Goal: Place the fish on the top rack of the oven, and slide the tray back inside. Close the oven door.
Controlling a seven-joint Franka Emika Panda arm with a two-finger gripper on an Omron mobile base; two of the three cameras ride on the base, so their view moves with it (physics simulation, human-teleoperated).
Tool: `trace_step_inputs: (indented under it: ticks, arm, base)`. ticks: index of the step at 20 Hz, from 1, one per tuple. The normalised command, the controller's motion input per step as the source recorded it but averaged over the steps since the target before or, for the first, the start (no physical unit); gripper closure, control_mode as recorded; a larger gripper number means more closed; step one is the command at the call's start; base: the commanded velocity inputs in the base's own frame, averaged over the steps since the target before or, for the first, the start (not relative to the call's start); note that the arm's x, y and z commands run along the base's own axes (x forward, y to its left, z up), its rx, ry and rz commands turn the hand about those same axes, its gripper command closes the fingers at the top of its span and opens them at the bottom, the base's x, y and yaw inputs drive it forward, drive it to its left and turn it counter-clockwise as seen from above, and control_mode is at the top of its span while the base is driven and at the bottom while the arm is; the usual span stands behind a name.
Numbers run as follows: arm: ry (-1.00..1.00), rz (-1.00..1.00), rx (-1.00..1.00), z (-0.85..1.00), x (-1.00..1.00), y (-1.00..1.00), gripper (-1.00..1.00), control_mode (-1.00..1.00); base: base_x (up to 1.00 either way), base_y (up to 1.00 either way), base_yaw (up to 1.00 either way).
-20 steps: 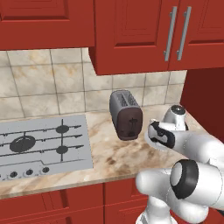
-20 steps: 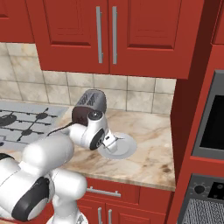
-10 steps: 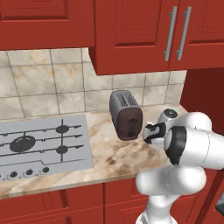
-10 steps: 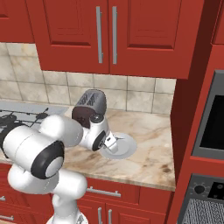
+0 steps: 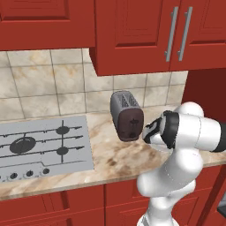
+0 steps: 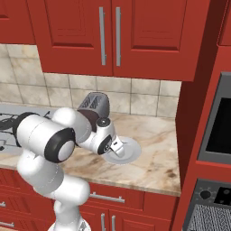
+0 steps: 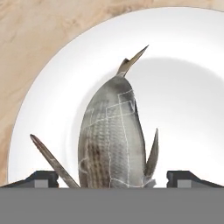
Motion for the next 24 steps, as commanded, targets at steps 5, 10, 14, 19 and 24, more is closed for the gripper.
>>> trace_step_inputs:
  ticks: [5, 10, 14, 19, 24]
  arm:
    - [-0.01, 0.0, 0.0, -0.2, 0.1, 0.0, 1.0, -1.0]
    - [0.0, -0.01, 0.0, 0.02, 0.0, -0.09, 1.0, -1.0]
    - [-0.03, 0.0, 0.0, 0.52, -0.21, -0.32, 1.0, -1.0]
    - [-0.19, 0.0, -0.01, 0.89, -0.53, -0.36, 1.0, -1.0]
    - [-0.17, 0.01, -0.03, 0.96, -0.53, -0.07, 1.0, -1.0]
  base:
    - [0.0, 0.0, 0.0]
    - [0.0, 0.0, 0.0]
    - [0.0, 0.0, 0.0]
    - [0.0, 0.0, 0.0]
    - [0.0, 0.0, 0.0]
